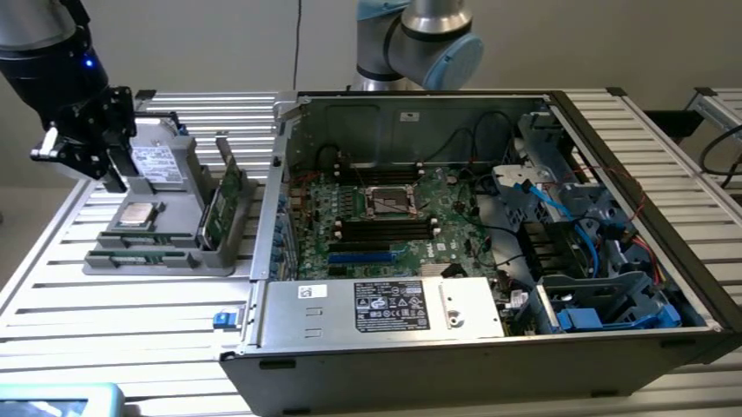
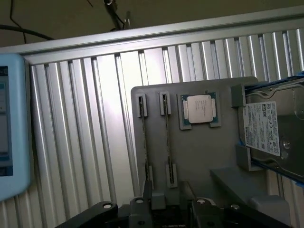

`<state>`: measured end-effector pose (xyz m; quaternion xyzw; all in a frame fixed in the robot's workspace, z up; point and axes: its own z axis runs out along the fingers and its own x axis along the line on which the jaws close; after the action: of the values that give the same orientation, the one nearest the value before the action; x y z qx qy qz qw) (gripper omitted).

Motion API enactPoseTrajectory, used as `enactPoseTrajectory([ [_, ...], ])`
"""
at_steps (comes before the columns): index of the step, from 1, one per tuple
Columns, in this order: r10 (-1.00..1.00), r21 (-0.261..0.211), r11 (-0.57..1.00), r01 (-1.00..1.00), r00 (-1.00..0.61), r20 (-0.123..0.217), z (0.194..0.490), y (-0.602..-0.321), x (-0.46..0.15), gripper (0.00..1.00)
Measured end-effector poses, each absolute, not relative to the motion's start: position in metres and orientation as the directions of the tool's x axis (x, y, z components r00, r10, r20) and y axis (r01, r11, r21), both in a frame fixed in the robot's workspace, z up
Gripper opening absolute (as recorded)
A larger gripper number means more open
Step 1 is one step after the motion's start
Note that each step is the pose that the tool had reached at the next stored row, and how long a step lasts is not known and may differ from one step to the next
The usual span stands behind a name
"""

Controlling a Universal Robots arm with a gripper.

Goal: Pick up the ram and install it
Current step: 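Pick up the ram and move it above insertion slot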

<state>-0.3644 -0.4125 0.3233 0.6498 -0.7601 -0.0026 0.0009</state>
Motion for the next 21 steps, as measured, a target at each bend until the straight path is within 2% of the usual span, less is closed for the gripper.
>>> enactPoseTrajectory([
  [21,-0.993,0.016,0.115,-0.993,-0.115,-0.001,0.288,-0.424,-0.368,0.36],
])
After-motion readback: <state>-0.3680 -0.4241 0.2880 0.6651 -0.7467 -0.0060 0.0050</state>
